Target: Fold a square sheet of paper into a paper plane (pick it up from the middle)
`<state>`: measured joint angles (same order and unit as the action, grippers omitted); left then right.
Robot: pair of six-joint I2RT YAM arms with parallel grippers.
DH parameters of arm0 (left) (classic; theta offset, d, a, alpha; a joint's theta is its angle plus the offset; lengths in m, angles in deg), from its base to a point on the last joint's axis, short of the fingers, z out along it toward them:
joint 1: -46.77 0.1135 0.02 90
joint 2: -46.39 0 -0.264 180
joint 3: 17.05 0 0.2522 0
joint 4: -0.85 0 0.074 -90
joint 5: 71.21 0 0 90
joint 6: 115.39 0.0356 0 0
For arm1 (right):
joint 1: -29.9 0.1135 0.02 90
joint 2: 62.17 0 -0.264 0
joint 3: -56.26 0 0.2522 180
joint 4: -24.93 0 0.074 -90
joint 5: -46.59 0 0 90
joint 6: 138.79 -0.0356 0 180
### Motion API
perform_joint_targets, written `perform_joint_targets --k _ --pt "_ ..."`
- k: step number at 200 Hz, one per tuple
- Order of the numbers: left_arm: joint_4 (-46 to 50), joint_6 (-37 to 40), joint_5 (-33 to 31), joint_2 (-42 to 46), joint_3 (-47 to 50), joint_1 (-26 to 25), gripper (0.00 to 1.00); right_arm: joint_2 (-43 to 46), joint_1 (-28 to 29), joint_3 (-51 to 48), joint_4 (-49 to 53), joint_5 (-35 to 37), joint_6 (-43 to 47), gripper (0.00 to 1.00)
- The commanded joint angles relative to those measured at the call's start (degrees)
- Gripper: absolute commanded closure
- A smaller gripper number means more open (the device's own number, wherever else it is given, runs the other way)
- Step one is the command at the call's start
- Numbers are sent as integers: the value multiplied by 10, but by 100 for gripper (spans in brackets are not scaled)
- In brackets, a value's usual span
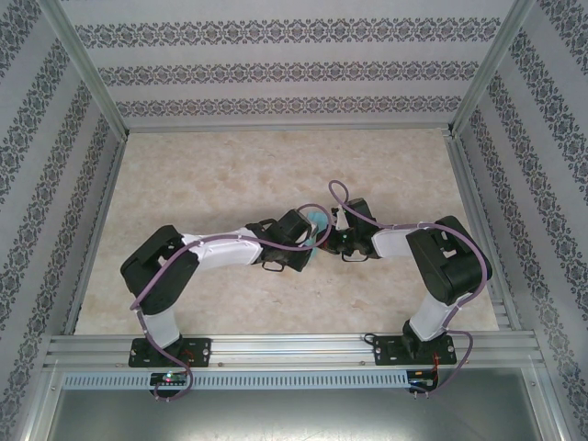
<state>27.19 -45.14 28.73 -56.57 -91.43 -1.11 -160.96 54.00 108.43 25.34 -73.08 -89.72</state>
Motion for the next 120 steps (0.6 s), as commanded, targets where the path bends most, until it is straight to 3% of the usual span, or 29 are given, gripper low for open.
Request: perform_joint_targets --k 1,120 --pt "-17 -5 22 -18 4 10 90 -35 0 -1 3 36 7 100" --pt "-27 0 35 -50 8 14 90 -34 -1 -1 2 35 6 100"
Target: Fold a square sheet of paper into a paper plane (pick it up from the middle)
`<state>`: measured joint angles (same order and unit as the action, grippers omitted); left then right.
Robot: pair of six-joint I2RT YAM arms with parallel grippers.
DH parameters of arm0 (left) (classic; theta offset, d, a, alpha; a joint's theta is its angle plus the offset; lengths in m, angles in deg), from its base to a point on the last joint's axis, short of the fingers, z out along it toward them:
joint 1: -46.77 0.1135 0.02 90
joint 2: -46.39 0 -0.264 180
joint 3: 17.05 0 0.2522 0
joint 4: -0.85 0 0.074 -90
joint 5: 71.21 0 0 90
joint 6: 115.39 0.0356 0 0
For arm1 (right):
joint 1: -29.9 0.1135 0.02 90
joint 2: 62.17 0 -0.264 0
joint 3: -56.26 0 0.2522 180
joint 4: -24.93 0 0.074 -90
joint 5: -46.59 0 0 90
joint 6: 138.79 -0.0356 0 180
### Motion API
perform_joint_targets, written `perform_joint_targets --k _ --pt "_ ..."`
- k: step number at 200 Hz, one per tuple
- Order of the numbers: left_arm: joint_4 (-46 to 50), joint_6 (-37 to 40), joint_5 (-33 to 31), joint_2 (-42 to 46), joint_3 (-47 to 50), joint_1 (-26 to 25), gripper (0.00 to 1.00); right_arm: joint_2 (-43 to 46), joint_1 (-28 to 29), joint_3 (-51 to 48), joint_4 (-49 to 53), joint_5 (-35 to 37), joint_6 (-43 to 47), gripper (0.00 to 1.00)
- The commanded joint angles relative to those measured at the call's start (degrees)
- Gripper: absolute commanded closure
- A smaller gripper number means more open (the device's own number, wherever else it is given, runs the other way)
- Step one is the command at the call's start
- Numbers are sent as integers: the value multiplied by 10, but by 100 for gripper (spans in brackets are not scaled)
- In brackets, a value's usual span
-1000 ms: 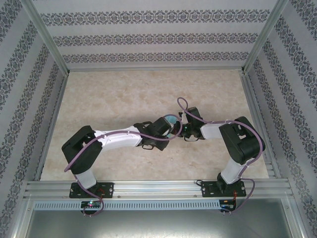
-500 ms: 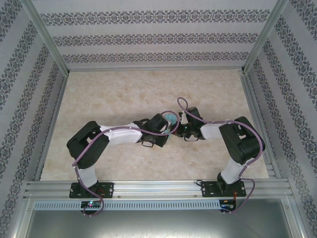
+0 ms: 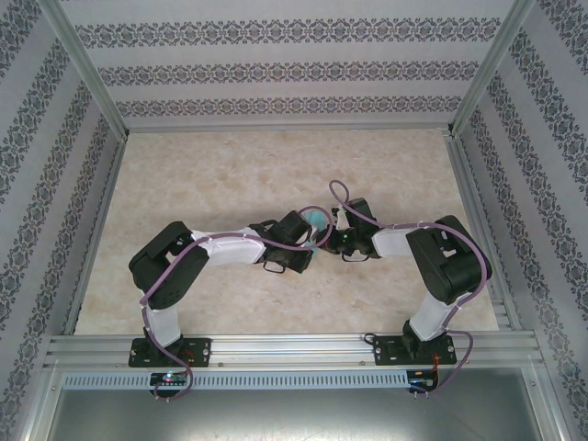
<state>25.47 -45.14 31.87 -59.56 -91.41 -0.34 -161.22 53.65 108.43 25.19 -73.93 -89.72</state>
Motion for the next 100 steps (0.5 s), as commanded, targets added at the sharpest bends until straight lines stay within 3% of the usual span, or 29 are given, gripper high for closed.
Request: perform_joint_targets --k 1,53,100 --pt "-11 0 3 -20 8 6 90 -32 3 -1 4 43 6 100" --pt "-8 13 -10 -21 37 6 90 -21 3 5 5 42 4 100" --pt "-22 13 -27 -20 71 7 91 18 2 7 18 45 3 89"
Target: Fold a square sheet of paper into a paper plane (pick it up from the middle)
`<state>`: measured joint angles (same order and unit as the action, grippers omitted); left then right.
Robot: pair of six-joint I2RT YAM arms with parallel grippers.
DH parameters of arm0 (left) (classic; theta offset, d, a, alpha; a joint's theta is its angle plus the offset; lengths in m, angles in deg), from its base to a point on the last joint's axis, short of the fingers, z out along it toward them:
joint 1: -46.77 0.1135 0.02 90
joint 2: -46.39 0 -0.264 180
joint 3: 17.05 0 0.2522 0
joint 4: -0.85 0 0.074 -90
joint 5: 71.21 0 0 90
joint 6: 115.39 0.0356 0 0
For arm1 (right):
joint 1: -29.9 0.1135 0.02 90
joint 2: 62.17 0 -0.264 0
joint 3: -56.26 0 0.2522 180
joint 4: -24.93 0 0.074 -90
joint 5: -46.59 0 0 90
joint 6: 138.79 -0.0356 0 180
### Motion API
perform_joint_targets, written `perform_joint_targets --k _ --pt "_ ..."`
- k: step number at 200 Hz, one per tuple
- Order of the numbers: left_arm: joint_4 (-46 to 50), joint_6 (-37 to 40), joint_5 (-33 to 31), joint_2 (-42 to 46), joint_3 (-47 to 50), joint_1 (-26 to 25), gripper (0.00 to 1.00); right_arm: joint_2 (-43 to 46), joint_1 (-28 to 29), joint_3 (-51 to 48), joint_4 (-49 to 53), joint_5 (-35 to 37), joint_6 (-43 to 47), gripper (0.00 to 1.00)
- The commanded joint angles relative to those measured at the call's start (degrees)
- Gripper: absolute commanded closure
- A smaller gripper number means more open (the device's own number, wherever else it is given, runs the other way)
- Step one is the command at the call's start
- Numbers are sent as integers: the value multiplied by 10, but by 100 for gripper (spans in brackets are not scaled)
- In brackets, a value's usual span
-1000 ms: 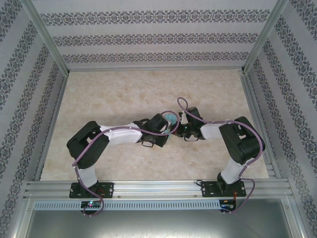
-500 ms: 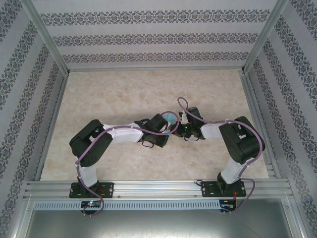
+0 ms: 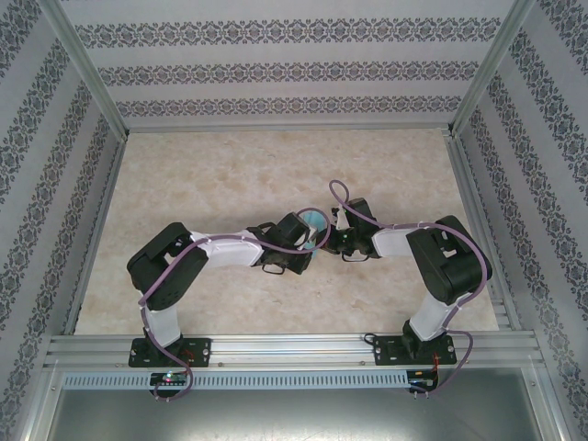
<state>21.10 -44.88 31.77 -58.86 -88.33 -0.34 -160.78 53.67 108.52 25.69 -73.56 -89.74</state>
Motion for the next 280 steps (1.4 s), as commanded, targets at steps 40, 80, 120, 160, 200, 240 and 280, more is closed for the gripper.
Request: perform_joint_targets --k 40,80,120,160,200,240,280 --pt "12 11 -33 -31 51 8 90 67 -2 9 57 50 17 81" --pt "9 12 -35 -35 51 9 90 128 -9 6 121 74 44 79" --pt "1 10 -37 -39 55 11 90 166 -9 -11 95 32 12 82" --pt "-13 3 -36 -38 62 11 90 151 0 -14 60 16 -12 85" --pt "-24 -2 -33 -24 70 12 90 83 9 5 14 10 -19 87" --pt "-43 0 -28 1 89 18 90 20 11 28 -31 -6 -32 87" --pt "-39 14 -19 -2 92 23 90 -13 14 43 -53 -8 -38 88"
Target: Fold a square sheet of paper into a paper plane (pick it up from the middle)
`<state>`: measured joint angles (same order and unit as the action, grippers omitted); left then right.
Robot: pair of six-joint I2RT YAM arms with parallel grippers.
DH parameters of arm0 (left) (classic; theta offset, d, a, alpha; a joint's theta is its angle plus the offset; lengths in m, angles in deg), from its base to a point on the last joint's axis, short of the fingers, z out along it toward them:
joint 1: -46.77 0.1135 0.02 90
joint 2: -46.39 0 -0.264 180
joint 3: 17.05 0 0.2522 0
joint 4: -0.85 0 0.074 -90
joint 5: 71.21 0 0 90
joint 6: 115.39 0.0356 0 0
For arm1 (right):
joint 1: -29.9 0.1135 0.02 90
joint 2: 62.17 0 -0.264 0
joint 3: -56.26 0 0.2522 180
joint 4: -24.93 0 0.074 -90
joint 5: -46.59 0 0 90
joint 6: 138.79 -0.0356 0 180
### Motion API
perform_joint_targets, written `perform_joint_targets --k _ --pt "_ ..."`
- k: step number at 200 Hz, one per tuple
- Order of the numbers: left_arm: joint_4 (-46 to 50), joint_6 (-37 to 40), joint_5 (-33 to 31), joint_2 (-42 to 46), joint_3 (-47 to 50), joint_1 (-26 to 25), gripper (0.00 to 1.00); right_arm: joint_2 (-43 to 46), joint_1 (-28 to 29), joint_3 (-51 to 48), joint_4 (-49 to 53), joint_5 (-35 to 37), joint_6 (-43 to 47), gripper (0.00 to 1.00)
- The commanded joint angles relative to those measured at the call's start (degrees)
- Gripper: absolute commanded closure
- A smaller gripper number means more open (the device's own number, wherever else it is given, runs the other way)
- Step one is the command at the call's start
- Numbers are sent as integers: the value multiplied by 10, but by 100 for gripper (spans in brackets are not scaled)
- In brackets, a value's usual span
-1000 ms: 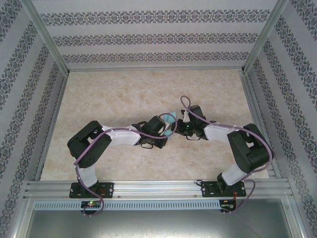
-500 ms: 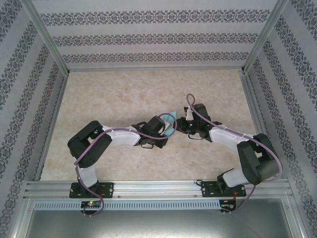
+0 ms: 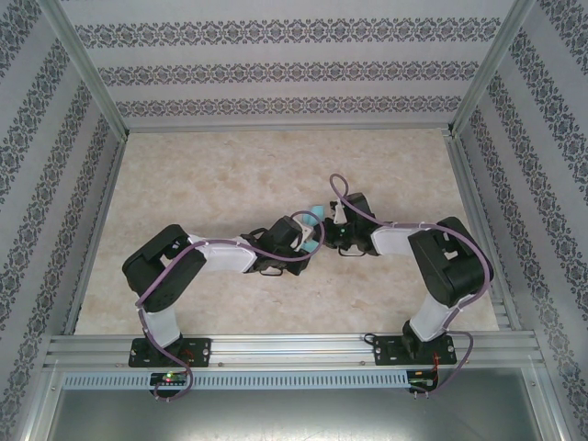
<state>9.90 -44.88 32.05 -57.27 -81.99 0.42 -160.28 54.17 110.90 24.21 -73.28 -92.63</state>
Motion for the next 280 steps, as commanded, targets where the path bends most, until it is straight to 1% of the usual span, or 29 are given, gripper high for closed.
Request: perform_joint_targets --k 1,112,145,182,217,238,280 --pt "73 14 -22 -18 29 15 90 -19 8 20 -38 -11 -9 88" --pt "63 22 8 -13 46 48 90 -77 16 46 -96 -36 -35 91" --pt "56 33 16 -14 49 60 90 -97 20 60 -89 -29 -34 92" --pt "52 37 31 -20 53 69 90 -115 28 75 -62 -11 -19 93" --pt "47 38 32 -21 56 79 90 -140 34 87 -34 9 -6 93" --pt "42 27 51 -12 57 80 87 -146 38 90 -17 20 5 94" --pt "56 7 78 25 45 81 78 -150 41 89 6 41 23 95"
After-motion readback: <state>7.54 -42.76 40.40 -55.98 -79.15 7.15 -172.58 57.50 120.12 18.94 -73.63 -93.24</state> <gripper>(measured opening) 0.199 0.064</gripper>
